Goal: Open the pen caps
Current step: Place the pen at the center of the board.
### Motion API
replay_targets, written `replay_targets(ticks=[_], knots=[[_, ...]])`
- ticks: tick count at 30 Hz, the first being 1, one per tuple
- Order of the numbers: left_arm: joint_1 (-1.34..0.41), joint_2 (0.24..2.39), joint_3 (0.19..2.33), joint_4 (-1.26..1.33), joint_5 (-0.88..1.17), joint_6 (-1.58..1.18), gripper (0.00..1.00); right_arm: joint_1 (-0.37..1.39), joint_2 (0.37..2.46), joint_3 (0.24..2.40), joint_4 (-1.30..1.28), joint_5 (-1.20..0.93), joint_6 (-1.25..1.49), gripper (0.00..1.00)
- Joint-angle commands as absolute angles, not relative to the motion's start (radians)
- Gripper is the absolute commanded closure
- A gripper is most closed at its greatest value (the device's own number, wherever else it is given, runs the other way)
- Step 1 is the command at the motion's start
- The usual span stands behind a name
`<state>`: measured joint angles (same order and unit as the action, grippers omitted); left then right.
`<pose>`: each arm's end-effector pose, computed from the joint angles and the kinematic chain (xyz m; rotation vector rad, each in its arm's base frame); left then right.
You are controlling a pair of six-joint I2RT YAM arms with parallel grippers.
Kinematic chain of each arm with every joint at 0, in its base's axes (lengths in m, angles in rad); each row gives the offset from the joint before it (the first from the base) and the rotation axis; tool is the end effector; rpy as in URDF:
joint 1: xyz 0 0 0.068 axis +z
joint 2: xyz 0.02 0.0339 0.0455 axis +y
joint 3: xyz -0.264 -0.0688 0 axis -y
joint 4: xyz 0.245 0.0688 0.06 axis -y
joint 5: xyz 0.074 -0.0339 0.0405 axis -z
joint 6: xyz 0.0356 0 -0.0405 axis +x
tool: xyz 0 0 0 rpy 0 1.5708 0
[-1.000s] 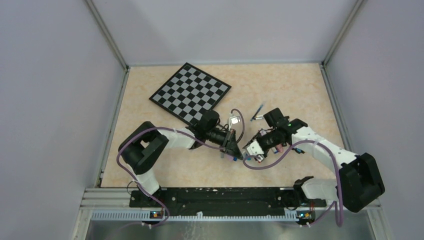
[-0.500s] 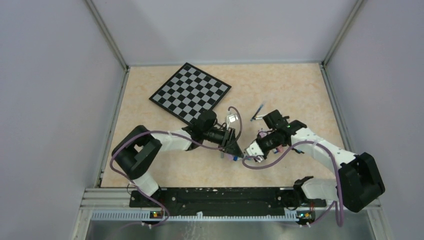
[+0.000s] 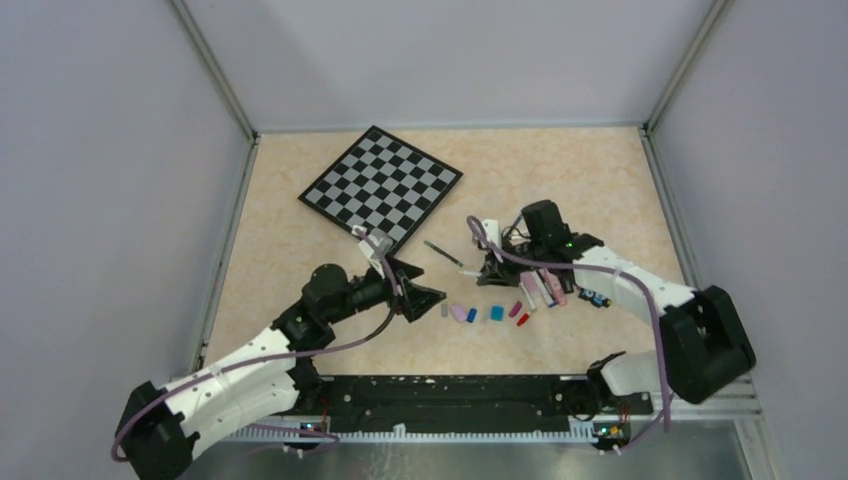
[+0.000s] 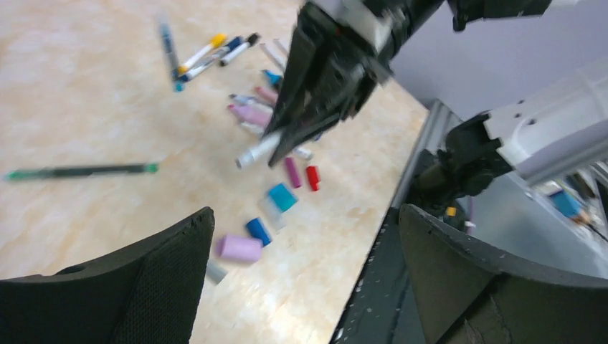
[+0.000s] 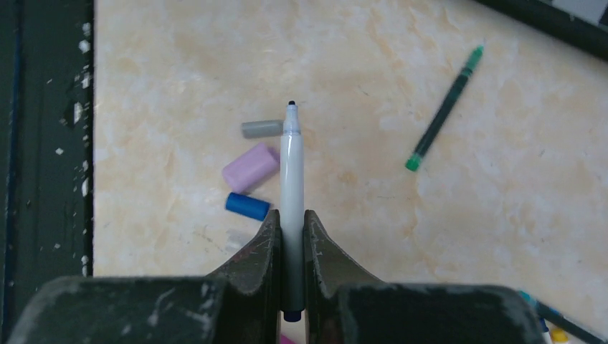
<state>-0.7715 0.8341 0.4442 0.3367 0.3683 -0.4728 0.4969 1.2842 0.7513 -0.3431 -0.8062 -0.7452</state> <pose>0.1338 -0.1480 0.2657 0.5649 1.6811 -1.2294 0.2075 0.1418 0.2182 -1.5801 1.6157 0.8450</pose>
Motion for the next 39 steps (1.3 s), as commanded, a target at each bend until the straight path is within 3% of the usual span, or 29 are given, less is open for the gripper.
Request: replay_targets(ticks=[1, 6, 14, 20, 27, 39], knots=[[-0.765, 0.636, 0.318, 0.258, 0.148, -0.477, 0.01, 0.49, 1.476, 0.898, -0.135, -0.645, -0.302, 1.0], [-0.765, 0.501, 0.298, 0.109, 0.106, -0.506, 0.01, 0.49, 1.712, 1.127, -0.256, -0.581, -0.179, 1.0], [-0.764, 0.356, 0.25, 0.049, 0.018, -0.528, 0.01, 0.491, 1.907, 1.283, -0.297, -0.521, -0.113, 1.0], [-0.764, 0.375, 0.24, 0.053, 0.009, -0.532, 0.01, 0.496, 2.003, 1.359, -0.338, -0.497, -0.098, 0.91], [-0.764, 0.413, 0.242, 0.064, 0.009, -0.532, 0.01, 0.495, 2.024, 1.37, -0.353, -0.547, -0.088, 0.74], [-0.765, 0.483, 0.247, 0.129, 0.041, -0.539, 0.01, 0.493, 1.818, 1.269, -0.341, -0.564, -0.189, 0.68]])
